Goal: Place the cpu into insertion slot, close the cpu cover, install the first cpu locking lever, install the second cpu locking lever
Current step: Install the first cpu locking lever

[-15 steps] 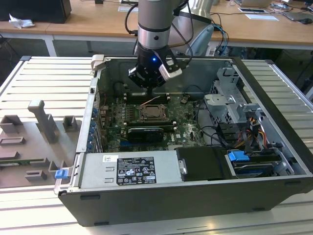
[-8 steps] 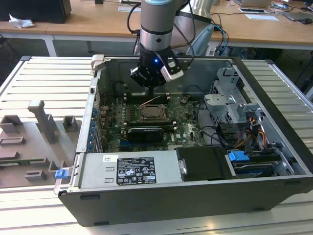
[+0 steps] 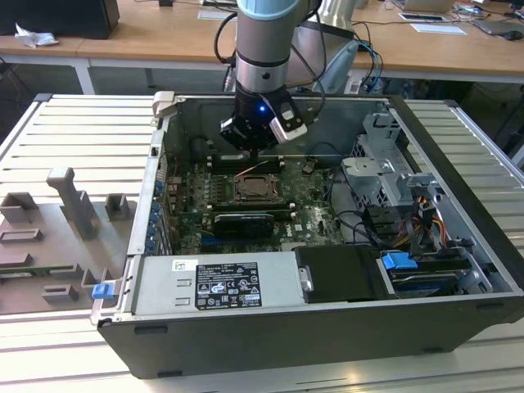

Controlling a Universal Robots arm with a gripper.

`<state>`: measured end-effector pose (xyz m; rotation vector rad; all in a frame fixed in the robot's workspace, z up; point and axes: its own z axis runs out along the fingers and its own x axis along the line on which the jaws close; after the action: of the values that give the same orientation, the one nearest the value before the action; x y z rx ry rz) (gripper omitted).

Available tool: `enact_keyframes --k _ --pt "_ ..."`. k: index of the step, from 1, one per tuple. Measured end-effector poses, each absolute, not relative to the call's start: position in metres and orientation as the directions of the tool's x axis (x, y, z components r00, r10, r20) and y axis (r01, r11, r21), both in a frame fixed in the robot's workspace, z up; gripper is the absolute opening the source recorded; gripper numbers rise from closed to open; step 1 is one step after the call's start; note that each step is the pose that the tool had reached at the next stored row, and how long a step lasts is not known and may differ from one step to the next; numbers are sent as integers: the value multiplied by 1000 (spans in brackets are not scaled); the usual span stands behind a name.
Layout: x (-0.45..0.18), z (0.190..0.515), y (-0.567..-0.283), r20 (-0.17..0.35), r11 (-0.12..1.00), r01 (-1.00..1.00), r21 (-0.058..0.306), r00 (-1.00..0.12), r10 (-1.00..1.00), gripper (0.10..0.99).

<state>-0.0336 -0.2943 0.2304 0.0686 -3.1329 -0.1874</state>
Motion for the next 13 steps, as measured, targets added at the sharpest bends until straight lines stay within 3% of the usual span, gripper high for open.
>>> enact_keyframes --k 13 --pt "-26 221 -289 -10 995 -30 99 -1000 -29 106"
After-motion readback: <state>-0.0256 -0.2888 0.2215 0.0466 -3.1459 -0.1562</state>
